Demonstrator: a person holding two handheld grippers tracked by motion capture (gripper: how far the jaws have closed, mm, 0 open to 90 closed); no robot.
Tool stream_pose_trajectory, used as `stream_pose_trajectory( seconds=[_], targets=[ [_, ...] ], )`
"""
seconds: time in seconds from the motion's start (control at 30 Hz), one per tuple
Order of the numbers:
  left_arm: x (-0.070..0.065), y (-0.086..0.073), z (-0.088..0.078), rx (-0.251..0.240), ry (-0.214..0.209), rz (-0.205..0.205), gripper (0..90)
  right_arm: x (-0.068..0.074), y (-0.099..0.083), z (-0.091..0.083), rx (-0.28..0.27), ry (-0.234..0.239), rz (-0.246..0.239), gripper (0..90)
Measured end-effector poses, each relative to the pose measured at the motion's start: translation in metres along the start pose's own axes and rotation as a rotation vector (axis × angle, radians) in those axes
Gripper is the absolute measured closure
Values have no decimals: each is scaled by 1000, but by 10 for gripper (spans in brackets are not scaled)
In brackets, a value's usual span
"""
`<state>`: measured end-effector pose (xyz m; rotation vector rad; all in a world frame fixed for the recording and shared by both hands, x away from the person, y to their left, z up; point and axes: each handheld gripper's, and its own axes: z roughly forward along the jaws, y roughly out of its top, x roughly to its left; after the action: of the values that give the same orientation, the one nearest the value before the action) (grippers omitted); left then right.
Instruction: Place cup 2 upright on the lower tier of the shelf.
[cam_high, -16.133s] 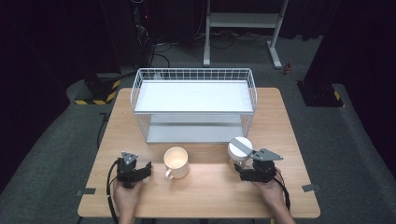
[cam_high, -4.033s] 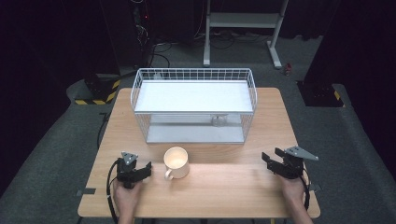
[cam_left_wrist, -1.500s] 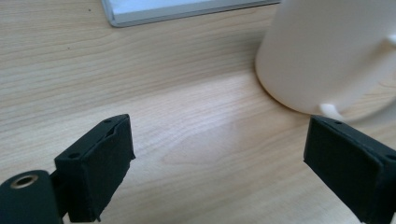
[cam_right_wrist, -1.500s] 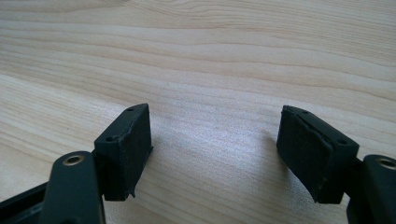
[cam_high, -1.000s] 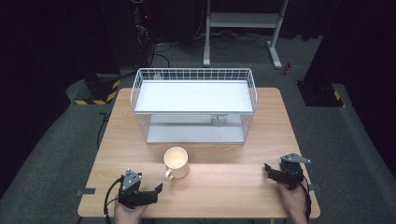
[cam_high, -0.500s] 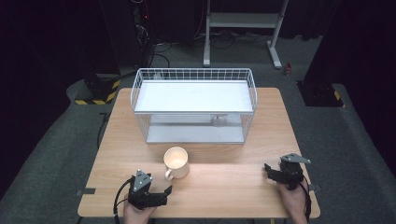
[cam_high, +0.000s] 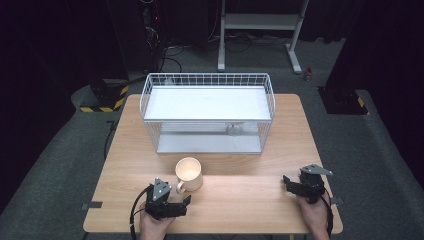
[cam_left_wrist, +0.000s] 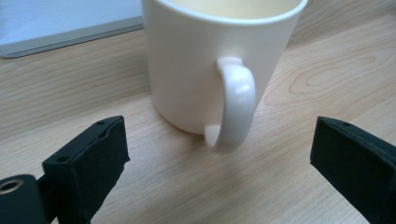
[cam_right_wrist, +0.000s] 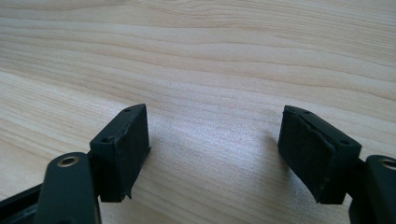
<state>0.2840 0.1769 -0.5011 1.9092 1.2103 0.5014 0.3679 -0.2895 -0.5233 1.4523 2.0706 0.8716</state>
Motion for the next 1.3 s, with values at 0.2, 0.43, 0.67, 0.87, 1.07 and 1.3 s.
stream_pose_trajectory(
  seconds=[0.2, 0.43, 0.67, 0.87, 1.07, 1.3],
  targets=[
    [1, 6, 9, 2, -2, -8, 41, 0, 0, 0, 1, 1, 0, 250],
    [-2, 15, 19, 10, -7, 17, 38, 0, 0, 0, -2, 2, -4, 250],
    [-4, 22, 27, -5, 8, 23, 45, 0, 0, 0, -2, 2, -4, 250],
    [-2, 27, 31, -4, 17, 14, 49, 0, 0, 0, -2, 2, -3, 250],
    [1, 31, 35, -5, 28, 7, 53, 0, 0, 0, 0, 2, -1, 250],
    [0, 36, 40, -3, 41, 28, 61, 0, 0, 0, -1, 3, -2, 250]
  ],
)
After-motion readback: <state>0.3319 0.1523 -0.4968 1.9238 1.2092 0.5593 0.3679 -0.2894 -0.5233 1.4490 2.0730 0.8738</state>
